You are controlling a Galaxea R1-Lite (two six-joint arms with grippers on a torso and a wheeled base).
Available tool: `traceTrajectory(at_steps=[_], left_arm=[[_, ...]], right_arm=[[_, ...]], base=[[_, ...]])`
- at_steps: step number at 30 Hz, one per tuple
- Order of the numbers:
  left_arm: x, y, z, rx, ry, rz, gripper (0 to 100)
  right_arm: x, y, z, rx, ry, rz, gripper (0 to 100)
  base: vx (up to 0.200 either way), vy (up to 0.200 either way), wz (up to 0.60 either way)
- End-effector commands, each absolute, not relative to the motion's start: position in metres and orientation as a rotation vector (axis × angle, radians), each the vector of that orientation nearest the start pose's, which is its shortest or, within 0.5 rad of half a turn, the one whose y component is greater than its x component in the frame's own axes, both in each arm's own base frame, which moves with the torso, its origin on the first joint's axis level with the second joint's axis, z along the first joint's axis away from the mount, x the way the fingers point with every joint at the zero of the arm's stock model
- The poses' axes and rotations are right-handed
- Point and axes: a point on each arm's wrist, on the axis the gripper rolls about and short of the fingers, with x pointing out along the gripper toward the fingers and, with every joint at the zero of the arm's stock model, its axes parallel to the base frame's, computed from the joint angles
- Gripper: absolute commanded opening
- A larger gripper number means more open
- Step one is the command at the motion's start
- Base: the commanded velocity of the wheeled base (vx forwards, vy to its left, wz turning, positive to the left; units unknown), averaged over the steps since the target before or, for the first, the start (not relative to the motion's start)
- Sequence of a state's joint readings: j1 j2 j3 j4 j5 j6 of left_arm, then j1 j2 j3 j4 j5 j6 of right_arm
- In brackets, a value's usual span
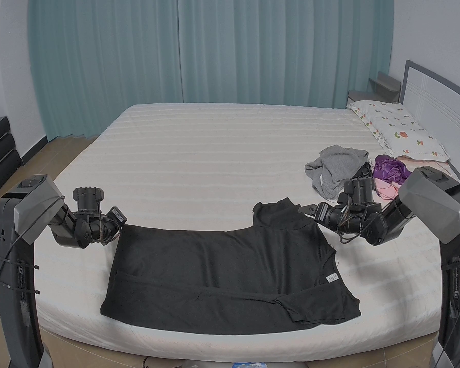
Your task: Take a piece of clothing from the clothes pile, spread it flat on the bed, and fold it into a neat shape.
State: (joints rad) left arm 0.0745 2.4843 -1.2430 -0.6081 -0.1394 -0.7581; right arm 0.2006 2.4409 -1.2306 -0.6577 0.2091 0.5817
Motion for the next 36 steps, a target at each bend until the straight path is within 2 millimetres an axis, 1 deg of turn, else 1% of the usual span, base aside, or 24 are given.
traceTrajectory(at_steps=[1, 2, 4, 7, 9, 10, 14, 19, 20, 26, 29, 32, 36], left_arm=[[0.444, 0.031, -0.015, -0.808, 0.626, 0.183, 0], [0.444, 0.031, -0.015, -0.808, 0.626, 0.183, 0], [0.443, 0.031, -0.016, -0.808, 0.631, 0.185, 0], [0.442, 0.031, -0.017, -0.808, 0.634, 0.186, 0], [0.442, 0.031, -0.017, -0.808, 0.634, 0.186, 0], [0.442, 0.031, -0.017, -0.807, 0.634, 0.186, 0], [0.442, 0.03, -0.018, -0.806, 0.636, 0.185, 0], [0.443, 0.03, -0.018, -0.807, 0.638, 0.183, 0], [0.443, 0.03, -0.018, -0.807, 0.638, 0.183, 0], [0.443, 0.031, -0.017, -0.805, 0.635, 0.186, 0], [0.443, 0.031, -0.017, -0.807, 0.634, 0.186, 0], [0.442, 0.031, -0.015, -0.807, 0.632, 0.185, 0], [0.442, 0.031, -0.01, -0.806, 0.625, 0.184, 0]], right_arm=[[0.479, 0.096, -0.035, 0.526, 0.713, 0.205, 100], [0.479, 0.096, -0.035, 0.526, 0.713, 0.205, 100], [0.492, 0.098, -0.043, 0.518, 0.688, 0.212, 100], [0.496, 0.098, -0.057, 0.495, 0.694, 0.206, 100], [0.497, 0.098, -0.058, 0.487, 0.688, 0.207, 100], [0.504, 0.091, -0.063, 0.463, 0.659, 0.199, 100], [0.512, 0.089, -0.065, 0.471, 0.63, 0.201, 100], [0.514, 0.089, -0.062, 0.48, 0.621, 0.203, 100], [0.514, 0.09, -0.061, 0.48, 0.621, 0.204, 0], [0.513, 0.089, -0.059, 0.481, 0.629, 0.204, 0], [0.514, 0.085, -0.058, 0.483, 0.626, 0.197, 0], [0.513, 0.083, -0.052, 0.49, 0.628, 0.188, 0], [0.504, 0.078, -0.039, 0.499, 0.641, 0.184, 0]], base=[[0.0, 0.0, 0.0], [0.0, 0.0, 0.0], [0.0, 0.0, 0.0], [0.0, 0.0, 0.0], [0.0, 0.0, 0.0], [0.0, 0.0, 0.0], [0.0, 0.0, 0.0], [0.0, 0.0, 0.0], [0.0, 0.0, 0.0], [0.0, 0.0, 0.0], [0.0, 0.0, 0.0], [0.0, 0.0, 0.0], [0.0, 0.0, 0.0]])
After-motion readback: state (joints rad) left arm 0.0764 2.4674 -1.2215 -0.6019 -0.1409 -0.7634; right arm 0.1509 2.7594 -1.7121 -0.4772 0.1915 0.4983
